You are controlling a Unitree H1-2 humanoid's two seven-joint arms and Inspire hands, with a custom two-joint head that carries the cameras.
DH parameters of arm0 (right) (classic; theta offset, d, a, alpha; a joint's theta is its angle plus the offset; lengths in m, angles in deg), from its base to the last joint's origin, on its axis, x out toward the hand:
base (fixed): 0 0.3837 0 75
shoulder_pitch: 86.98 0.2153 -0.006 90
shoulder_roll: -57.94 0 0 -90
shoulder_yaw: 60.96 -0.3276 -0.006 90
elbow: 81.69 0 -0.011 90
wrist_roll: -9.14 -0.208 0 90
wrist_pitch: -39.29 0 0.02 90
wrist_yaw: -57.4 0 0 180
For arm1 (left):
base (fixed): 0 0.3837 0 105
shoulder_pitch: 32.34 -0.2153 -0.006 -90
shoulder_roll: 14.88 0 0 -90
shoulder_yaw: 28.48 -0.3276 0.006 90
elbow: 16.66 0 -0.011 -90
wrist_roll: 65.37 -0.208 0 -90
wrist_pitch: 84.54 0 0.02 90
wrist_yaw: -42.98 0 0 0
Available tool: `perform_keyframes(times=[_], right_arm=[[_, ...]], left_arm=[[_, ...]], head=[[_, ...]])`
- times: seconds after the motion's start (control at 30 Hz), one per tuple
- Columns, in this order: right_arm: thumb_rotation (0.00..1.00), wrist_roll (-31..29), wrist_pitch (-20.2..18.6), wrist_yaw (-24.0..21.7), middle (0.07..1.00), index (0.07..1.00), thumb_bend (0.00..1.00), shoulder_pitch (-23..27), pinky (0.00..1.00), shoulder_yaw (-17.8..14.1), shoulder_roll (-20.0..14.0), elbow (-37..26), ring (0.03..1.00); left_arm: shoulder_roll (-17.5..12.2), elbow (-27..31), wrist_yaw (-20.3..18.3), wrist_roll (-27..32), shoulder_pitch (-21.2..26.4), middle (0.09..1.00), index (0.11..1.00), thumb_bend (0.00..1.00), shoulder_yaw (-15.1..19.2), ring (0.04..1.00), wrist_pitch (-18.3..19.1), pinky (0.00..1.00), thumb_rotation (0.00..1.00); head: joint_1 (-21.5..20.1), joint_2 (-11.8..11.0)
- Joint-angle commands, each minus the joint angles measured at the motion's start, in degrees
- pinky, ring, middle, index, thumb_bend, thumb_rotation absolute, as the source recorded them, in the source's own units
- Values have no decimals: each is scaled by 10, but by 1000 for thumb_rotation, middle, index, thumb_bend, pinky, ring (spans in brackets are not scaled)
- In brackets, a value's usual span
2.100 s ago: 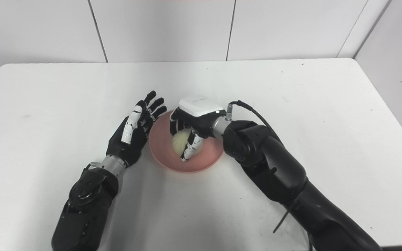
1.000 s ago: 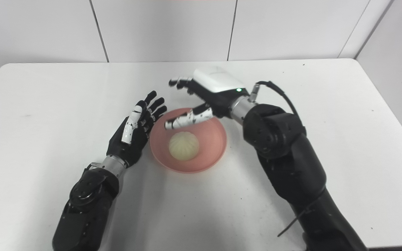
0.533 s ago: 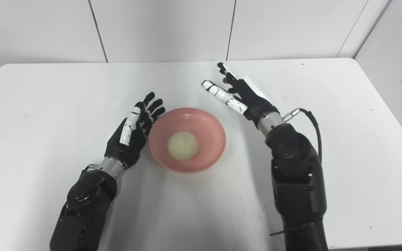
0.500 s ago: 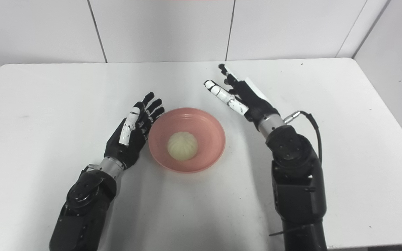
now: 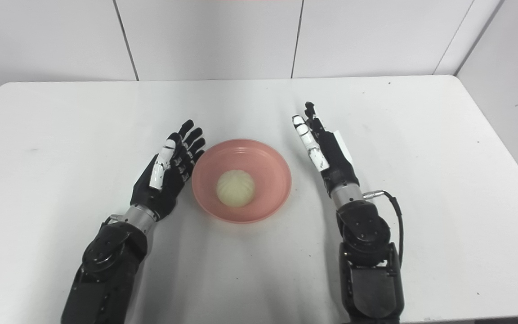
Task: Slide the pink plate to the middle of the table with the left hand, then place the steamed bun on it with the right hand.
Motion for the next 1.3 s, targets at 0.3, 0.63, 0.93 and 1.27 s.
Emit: perform_keyframes(times=[0.3,0.63,0.93,1.27], right_arm=[[1000,-50,68,60,1000,1000,299,-36,1000,31,13,31,1000],[1000,-111,87,63,1000,1000,191,-58,1000,41,22,62,1000],[1000,-153,97,66,1000,1000,180,-56,1000,41,19,94,1000],[1000,-174,108,57,1000,1000,189,-51,1000,49,4,119,1000]], left_arm=[[-13,-1,26,-20,-44,1000,1000,347,5,1000,-13,1000,1000],[-19,1,28,-39,-75,1000,1000,325,-2,1000,-67,1000,1000],[-23,6,30,-41,-88,1000,1000,341,0,1000,-72,1000,1000],[-26,-23,28,-38,-71,1000,1000,335,3,1000,-73,1000,1000]], head=[[6,-1],[17,-5],[15,-5],[16,-5]])
